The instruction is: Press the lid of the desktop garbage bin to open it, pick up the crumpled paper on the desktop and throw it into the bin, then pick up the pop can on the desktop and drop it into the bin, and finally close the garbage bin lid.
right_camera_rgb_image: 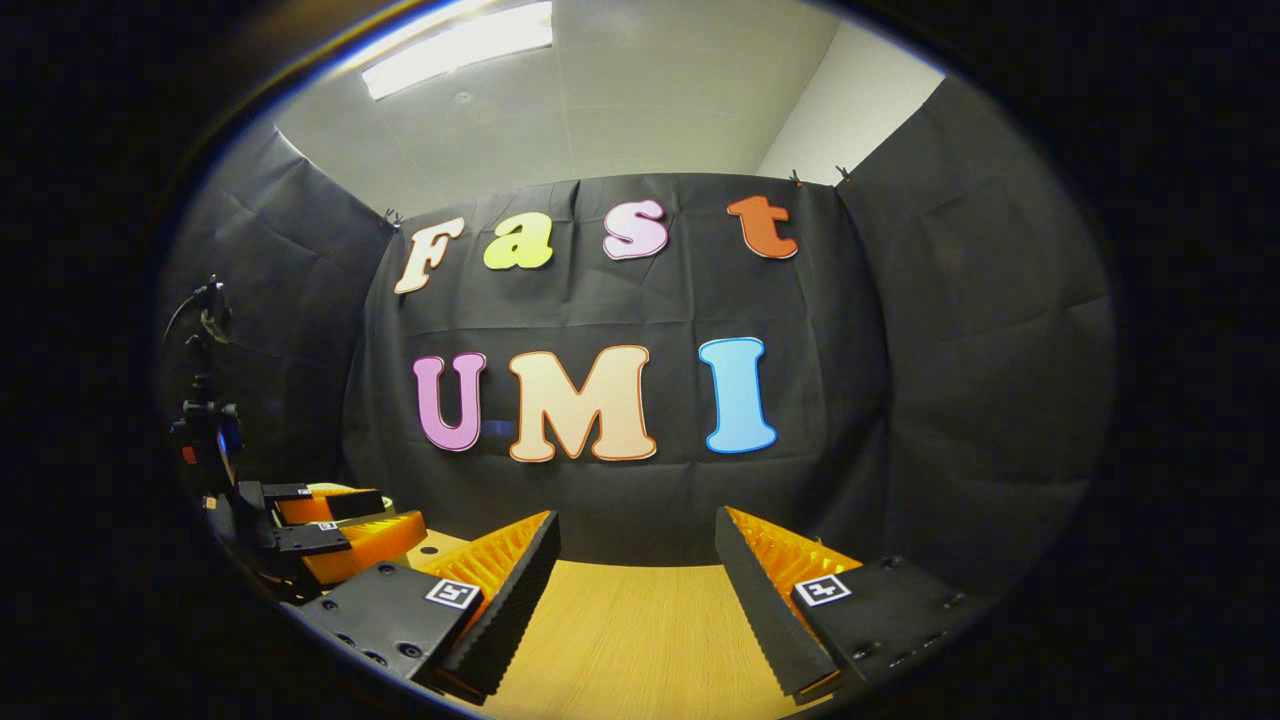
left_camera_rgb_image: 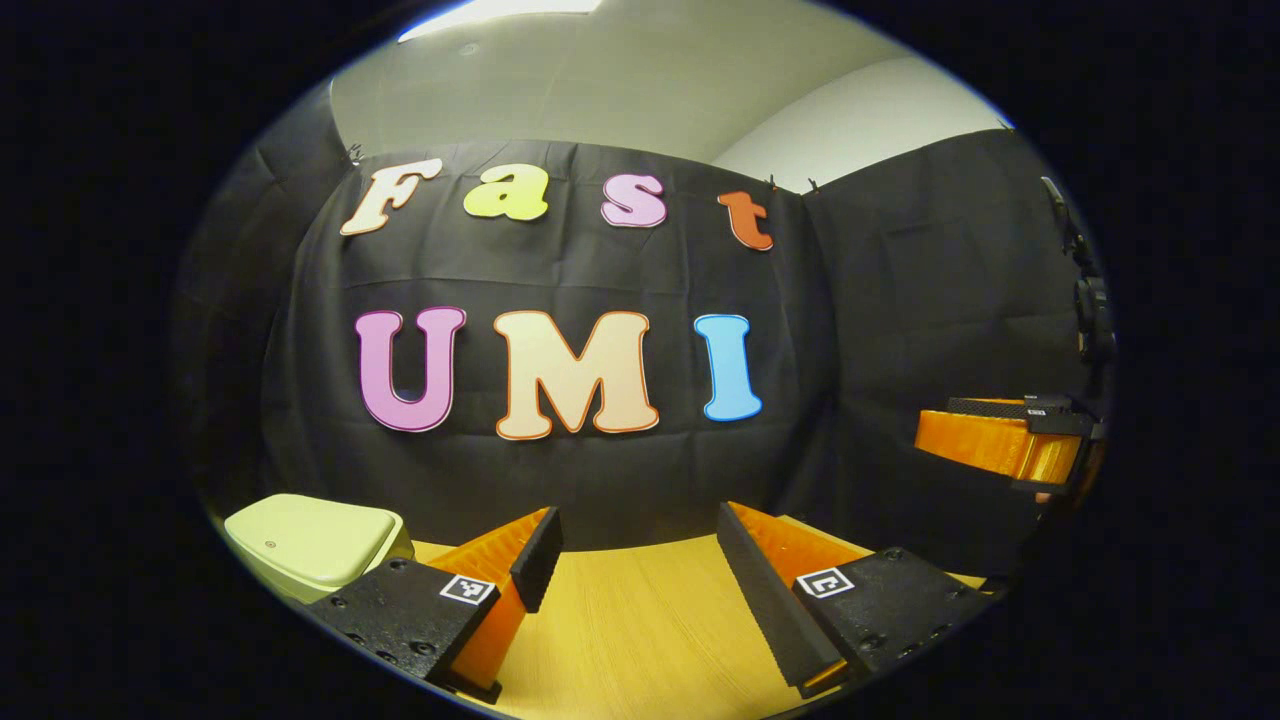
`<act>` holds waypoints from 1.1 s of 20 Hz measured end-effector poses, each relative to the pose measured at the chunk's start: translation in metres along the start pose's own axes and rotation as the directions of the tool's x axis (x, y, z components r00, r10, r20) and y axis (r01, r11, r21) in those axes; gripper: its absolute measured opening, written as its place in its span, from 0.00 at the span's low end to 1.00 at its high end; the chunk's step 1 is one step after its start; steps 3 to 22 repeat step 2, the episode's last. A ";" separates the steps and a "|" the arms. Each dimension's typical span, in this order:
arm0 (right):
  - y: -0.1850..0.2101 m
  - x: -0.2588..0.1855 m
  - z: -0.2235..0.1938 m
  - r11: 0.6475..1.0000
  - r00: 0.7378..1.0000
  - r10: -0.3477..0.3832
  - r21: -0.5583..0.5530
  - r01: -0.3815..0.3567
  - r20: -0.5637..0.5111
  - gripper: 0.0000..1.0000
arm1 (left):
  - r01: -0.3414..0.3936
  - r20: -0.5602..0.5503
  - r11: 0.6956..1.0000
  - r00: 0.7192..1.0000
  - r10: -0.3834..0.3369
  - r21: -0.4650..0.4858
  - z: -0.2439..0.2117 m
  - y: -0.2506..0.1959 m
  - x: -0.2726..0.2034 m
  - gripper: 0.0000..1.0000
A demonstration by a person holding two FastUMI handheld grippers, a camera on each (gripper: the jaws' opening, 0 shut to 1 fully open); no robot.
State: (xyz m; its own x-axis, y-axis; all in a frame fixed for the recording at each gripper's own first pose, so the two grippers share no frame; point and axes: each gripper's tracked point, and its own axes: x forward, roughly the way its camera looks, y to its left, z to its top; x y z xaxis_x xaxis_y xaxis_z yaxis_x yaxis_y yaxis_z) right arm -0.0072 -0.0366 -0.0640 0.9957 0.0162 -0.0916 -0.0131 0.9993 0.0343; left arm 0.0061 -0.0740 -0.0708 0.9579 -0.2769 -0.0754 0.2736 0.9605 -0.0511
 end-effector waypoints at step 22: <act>0.003 0.001 0.003 1.000 1.000 0.006 -0.001 -0.006 0.005 0.98 | -0.002 -0.003 1.000 1.000 0.002 0.006 -0.001 0.002 -0.001 0.93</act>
